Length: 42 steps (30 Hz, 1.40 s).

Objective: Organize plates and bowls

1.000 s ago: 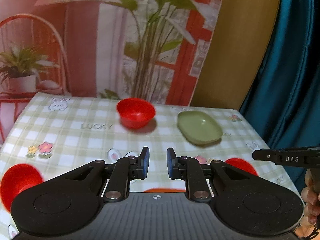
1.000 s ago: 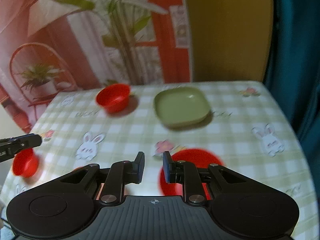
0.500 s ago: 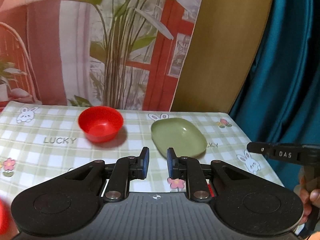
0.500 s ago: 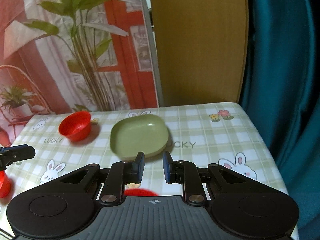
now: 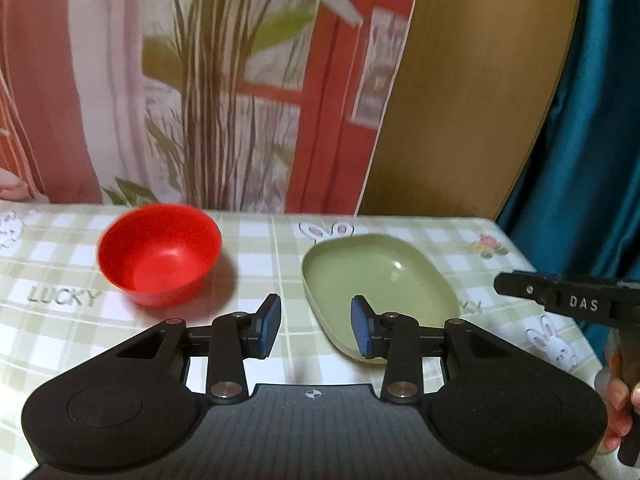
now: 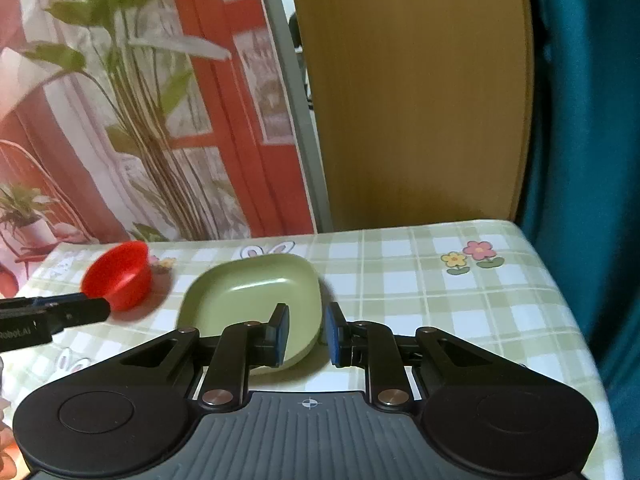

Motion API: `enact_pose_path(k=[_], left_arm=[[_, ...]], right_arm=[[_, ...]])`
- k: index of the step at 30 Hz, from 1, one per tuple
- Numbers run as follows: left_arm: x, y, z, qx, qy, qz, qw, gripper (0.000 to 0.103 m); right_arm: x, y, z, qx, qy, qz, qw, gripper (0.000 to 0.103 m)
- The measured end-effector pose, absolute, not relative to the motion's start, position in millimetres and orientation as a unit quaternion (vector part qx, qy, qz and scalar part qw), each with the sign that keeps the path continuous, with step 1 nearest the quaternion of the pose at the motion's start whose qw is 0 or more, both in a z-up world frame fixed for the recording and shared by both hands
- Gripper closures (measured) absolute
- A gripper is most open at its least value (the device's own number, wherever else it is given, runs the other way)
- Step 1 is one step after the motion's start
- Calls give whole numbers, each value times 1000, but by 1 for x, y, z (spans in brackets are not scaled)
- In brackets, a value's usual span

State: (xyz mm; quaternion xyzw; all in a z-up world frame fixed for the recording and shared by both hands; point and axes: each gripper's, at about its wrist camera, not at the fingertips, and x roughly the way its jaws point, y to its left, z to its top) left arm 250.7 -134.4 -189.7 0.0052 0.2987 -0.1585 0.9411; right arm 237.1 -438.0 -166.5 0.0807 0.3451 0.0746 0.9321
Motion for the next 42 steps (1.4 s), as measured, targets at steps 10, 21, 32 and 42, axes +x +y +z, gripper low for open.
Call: enact_pose_path(k=[10, 21, 32, 42], left_arm=[[281, -143, -214, 3, 333, -162, 929, 63], [303, -145, -226, -18, 368, -165, 915, 62], [309, -152, -234, -18, 384, -187, 904, 84], [292, -149, -213, 1, 363, -195, 911, 85]], right_arm=[[289, -436, -211, 75, 379, 98, 917, 84], [313, -429, -233, 70, 397, 107, 909, 84], [316, -430, -245, 73, 411, 116, 901, 93], [307, -423, -222, 44, 401, 131, 906, 94]])
